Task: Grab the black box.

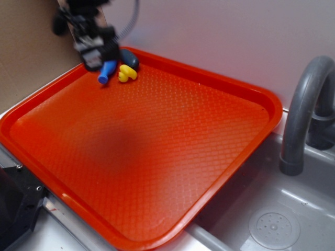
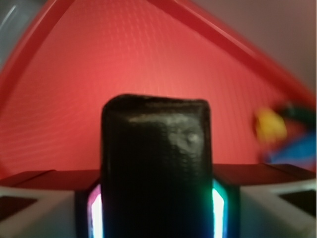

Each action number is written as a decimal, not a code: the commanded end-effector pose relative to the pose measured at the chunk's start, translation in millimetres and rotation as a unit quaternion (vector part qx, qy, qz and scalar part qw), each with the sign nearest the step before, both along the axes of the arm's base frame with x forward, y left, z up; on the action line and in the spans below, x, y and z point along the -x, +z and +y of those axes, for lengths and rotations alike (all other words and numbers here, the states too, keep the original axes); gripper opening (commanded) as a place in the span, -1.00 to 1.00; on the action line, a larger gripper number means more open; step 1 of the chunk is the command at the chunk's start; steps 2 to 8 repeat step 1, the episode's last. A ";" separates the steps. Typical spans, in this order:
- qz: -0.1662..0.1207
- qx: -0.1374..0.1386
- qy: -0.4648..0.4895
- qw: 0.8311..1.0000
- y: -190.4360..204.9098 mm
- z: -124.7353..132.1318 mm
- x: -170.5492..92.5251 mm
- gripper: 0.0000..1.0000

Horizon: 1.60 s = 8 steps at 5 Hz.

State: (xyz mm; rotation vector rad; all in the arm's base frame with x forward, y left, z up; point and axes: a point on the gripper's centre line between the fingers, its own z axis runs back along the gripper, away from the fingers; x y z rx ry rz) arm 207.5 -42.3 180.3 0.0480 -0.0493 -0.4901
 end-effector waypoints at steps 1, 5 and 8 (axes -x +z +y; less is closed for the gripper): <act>-0.021 0.051 0.099 0.994 42.3 2.7 21.5 -1.00; -0.021 0.051 0.099 0.994 42.3 2.7 21.5 -1.00; -0.021 0.051 0.099 0.994 42.3 2.7 21.5 -1.00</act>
